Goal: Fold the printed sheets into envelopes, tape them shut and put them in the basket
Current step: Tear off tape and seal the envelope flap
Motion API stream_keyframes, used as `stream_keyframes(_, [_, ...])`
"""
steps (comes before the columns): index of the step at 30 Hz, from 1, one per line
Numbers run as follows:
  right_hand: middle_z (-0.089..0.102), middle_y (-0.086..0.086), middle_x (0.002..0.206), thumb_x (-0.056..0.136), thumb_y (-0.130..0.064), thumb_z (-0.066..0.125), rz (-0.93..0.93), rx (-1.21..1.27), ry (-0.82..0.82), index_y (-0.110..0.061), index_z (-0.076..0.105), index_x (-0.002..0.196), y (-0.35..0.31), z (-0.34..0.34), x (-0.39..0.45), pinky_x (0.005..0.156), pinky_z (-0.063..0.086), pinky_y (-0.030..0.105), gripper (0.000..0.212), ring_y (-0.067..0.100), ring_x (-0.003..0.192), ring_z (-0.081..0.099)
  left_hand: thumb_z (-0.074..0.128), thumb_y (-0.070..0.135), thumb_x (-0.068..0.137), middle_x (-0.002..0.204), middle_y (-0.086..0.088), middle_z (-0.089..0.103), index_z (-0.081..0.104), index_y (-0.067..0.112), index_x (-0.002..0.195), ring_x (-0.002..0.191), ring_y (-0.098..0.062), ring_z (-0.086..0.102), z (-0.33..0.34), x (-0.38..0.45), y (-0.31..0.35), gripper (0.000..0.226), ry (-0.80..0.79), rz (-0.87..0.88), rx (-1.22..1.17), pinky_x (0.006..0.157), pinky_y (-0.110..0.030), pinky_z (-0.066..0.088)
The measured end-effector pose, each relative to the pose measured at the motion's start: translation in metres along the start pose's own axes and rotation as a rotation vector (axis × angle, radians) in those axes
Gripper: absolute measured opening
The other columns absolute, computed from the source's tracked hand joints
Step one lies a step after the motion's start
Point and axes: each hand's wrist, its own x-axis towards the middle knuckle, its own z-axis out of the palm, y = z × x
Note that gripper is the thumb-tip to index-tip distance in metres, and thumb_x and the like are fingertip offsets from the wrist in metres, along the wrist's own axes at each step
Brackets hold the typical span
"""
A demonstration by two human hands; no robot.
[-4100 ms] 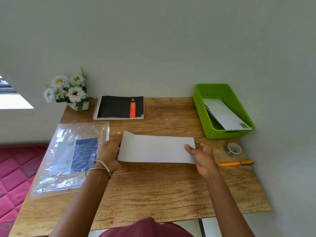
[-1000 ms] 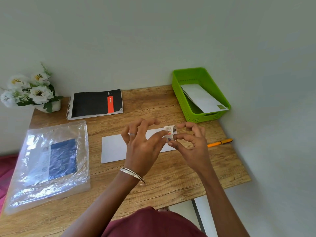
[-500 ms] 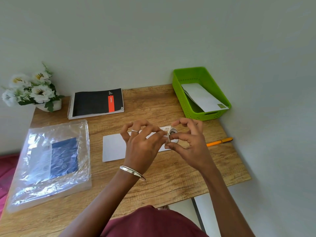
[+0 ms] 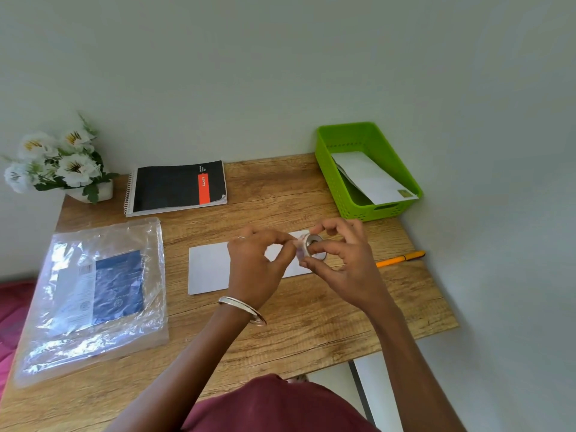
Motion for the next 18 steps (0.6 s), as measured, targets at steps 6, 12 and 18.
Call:
stream_keyframes(6, [0.058,-0.015,0.107,0.077,-0.042,0.069,0.063,0.025,0.015,-0.024,0.071,0.081,0.011,-0.003,-0.005,0.087,0.042,0.048,0.019,0.011,0.105,0.042,0.065,0.016,0.083,0.073,0.011,0.071,0.072,0.023,0.073,0.066,-0.002,0.060,-0.002,0.006,0.000,0.014,-0.085,-0.454,-0.384,0.061,-0.022,0.047])
stream_keyframes(12, [0.064,-0.011,0.094,0.077,-0.028,0.076,0.294,0.154,0.086,-0.023,0.072,0.083,0.026,-0.016,-0.009,0.079,0.042,0.027,0.009,0.015,0.099,0.055,0.056,0.020,0.090,0.080,0.003,0.074,0.070,0.014,0.086,0.085,-0.016,0.066,-0.004,0.004,-0.003,0.015,-0.104,-0.777,-0.651,0.082,-0.039,0.053])
stream_keyframes(18, [0.071,0.010,0.088,0.083,-0.024,0.071,0.573,-0.307,0.231,-0.009,0.074,0.091,0.075,-0.030,-0.006,0.073,0.043,0.036,0.017,0.029,0.089,0.062,0.057,0.020,0.089,0.077,0.005,0.073,0.069,0.016,0.086,0.080,-0.014,0.065,-0.004,0.004,-0.004,0.013,-0.088,-0.759,-0.602,0.080,-0.038,0.052])
